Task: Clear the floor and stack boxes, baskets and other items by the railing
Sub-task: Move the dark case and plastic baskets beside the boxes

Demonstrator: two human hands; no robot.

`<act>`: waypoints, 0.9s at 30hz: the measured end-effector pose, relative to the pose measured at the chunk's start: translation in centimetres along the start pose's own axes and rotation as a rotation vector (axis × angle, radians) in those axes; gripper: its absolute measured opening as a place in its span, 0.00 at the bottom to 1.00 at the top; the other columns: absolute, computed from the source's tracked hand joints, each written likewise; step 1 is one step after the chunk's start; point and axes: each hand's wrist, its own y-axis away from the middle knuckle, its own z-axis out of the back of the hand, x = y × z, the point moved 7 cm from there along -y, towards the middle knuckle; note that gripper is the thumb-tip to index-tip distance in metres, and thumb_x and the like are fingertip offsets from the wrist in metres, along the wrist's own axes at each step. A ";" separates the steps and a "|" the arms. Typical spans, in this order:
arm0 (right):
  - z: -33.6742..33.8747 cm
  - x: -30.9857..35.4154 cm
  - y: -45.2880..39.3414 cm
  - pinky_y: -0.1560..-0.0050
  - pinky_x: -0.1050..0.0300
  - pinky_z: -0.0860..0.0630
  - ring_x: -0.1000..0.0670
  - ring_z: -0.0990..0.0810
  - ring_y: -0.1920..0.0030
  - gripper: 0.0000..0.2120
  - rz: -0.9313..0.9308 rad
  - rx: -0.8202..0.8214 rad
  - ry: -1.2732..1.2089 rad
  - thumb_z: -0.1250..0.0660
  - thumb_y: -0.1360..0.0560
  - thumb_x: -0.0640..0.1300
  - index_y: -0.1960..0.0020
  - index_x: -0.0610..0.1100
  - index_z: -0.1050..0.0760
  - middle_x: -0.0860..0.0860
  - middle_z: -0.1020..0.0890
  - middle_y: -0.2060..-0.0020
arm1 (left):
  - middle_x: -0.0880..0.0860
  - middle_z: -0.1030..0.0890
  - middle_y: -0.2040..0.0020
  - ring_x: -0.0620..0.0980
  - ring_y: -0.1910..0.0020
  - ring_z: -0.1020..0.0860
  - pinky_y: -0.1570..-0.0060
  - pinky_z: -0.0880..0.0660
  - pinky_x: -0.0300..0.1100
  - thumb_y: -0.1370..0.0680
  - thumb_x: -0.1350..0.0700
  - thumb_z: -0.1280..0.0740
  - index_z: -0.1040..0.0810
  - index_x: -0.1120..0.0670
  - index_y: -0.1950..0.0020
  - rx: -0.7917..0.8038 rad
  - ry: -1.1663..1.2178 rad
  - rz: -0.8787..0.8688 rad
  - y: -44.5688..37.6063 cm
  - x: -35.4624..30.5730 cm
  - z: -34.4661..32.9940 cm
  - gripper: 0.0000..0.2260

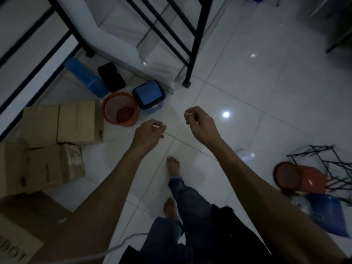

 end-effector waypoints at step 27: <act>35.2 -28.5 51.9 0.58 0.55 0.30 0.48 0.22 0.56 0.10 -0.415 -0.621 0.073 0.37 0.18 0.47 0.46 0.40 0.25 0.47 0.20 0.55 | 0.57 0.15 0.53 0.51 0.55 0.15 0.53 0.18 0.46 0.20 0.52 0.32 0.18 0.57 0.46 0.586 -0.634 -0.349 32.8 -3.4 -46.8 0.09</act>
